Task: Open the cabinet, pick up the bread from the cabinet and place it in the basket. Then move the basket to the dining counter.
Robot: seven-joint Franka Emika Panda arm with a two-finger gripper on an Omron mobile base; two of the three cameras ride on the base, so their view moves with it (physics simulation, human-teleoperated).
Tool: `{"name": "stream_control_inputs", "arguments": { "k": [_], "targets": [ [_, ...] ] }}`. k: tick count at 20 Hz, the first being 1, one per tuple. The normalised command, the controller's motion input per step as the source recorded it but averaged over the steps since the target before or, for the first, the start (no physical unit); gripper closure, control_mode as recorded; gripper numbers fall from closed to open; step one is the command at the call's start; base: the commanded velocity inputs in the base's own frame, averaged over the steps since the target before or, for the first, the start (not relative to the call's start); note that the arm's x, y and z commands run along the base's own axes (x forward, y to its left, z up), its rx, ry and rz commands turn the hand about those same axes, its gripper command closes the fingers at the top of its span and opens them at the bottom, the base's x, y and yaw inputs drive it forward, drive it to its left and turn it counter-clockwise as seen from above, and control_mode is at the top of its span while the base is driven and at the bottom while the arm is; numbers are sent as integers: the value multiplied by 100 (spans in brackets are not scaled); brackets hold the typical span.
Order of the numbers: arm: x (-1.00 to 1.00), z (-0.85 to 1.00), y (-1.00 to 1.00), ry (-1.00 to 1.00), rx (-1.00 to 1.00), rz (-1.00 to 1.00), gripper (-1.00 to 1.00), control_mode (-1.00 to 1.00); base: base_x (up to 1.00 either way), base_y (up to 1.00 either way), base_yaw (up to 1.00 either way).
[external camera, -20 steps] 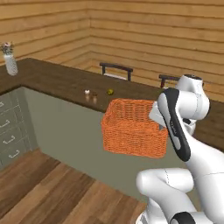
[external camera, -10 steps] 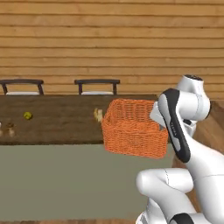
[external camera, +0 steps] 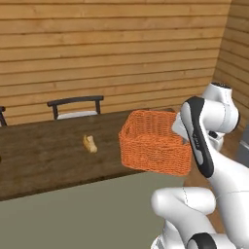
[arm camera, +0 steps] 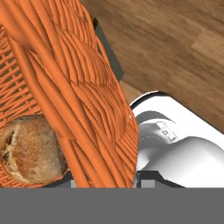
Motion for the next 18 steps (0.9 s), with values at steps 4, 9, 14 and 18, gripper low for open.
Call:
{"name": "stream_control_inputs", "arguments": {
  "k": [4, 9, 14, 18],
  "targets": [
    [0, 0, 0, 0, 0, 0, 100, 100, 21, 43, 8],
    [0, 0, 0, 0, 0, 0, 100, 100, 42, 4, 3],
    [0, 0, 0, 0, 0, 0, 100, 100, 54, 0, 0],
    [0, 0, 0, 0, 0, 0, 100, 100, 41, 1, 0]
  ]
}}
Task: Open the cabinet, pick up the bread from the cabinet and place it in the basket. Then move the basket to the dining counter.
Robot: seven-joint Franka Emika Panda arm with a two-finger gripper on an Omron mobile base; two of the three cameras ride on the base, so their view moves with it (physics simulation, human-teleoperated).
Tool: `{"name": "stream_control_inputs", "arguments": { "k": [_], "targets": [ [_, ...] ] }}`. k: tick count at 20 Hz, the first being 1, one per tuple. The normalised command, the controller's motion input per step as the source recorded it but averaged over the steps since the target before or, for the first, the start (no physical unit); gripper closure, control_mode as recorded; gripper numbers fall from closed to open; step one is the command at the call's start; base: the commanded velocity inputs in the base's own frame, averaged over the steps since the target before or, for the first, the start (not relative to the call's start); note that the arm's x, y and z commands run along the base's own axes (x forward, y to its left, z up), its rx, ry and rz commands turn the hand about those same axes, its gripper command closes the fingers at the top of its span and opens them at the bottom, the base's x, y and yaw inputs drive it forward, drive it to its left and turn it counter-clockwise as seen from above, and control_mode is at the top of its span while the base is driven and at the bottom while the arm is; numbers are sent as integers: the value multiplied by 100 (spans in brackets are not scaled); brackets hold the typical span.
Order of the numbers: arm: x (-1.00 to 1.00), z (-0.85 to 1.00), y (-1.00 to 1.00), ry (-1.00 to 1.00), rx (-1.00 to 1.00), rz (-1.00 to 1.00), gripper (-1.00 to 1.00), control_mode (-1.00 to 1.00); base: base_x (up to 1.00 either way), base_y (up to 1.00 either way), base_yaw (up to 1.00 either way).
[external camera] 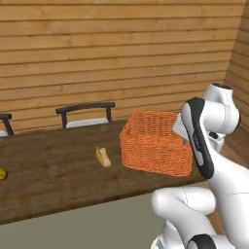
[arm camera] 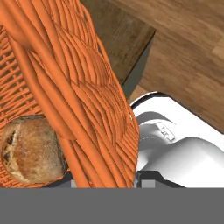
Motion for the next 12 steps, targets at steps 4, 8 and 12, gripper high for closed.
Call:
{"name": "stream_control_inputs", "arguments": {
  "k": [4, 8, 12],
  "targets": [
    [13, 0, 0, 0, 0, 0, 100, -100, 28, 1, 0],
    [73, 0, 0, 0, 0, 0, 100, -100, 0, 0, 0],
    [90, 0, 0, 0, 0, 2, 100, -100, 0, 0, 0]
  ]
}}
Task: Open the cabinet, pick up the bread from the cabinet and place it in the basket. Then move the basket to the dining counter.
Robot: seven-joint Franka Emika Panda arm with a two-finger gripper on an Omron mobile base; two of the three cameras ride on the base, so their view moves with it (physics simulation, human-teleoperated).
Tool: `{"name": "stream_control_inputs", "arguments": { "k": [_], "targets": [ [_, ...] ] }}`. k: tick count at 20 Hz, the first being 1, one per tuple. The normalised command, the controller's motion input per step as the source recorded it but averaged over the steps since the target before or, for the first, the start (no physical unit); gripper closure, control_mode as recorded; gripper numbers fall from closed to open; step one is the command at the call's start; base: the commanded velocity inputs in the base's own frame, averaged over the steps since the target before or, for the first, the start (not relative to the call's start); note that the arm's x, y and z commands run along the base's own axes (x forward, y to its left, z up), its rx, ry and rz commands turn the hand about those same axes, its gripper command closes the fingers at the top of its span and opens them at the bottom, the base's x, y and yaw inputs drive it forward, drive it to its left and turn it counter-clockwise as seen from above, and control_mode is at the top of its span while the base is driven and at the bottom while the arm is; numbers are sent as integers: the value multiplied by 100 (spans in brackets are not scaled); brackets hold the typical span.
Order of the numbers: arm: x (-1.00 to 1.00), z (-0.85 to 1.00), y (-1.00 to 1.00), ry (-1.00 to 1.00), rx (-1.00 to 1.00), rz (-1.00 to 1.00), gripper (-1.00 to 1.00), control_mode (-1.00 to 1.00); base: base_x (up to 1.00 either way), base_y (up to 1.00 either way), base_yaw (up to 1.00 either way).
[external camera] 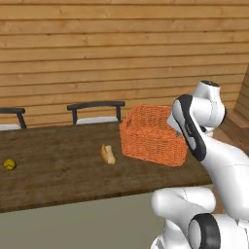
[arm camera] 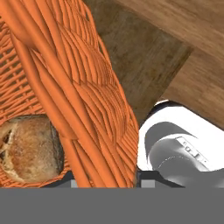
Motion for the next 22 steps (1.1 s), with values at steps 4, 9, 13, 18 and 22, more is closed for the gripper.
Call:
{"name": "stream_control_inputs", "arguments": {
  "k": [4, 9, 13, 18, 22],
  "targets": [
    [96, -2, 0, 0, 0, 3, 100, -100, 0, 0, 0],
    [100, -26, -3, 8, 0, 0, 100, -100, 0, 0, 0],
    [95, -65, -15, 20, 5, 0, 100, -100, 0, 0, 0],
    [65, -70, -9, 12, 7, 0, 100, -100, 0, 0, 0],
    [11, -34, 0, 0, 7, 0, 100, -100, 0, 0, 0]
  ]
}}
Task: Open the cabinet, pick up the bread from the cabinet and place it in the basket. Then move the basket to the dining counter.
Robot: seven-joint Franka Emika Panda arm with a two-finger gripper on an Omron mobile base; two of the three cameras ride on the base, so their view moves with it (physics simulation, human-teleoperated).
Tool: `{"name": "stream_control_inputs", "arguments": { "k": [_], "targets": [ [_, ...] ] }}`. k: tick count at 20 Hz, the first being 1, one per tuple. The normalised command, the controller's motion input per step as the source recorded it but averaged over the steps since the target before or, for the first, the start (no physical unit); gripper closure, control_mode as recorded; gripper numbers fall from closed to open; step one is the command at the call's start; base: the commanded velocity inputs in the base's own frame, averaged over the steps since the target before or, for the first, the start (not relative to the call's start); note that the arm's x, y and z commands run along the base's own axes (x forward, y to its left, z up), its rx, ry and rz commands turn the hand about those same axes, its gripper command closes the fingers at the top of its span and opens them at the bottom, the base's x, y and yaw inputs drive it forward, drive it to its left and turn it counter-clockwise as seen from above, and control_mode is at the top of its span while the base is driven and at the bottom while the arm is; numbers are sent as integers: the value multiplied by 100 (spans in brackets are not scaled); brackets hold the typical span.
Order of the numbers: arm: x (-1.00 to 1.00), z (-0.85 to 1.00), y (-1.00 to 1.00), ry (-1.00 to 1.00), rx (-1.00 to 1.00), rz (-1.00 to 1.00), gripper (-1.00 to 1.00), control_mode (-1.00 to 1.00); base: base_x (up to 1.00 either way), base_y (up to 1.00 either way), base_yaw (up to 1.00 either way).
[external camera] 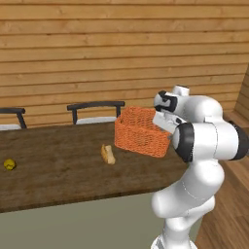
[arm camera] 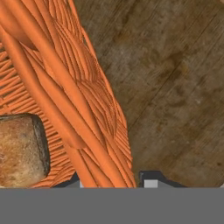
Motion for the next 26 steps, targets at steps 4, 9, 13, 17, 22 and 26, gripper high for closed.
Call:
{"name": "stream_control_inputs", "arguments": {
  "k": [4, 9, 13, 17, 22, 26],
  "targets": [
    [3, -11, 0, 0, 2, 0, 100, -100, 0, 0, 0],
    [0, 0, 0, 0, 0, 0, 100, -100, 0, 0, 0],
    [0, 4, 0, -1, 0, 0, -100, -100, 0, 0, 0],
    [1, 4, -3, 0, -8, 0, -100, -100, 0, 0, 0],
    [-4, 62, 0, 0, -4, 0, -100, -100, 0, 0, 0],
    [-38, 100, 4, -4, -3, 1, -100, -100, 0, 0, 0]
  ]
}}
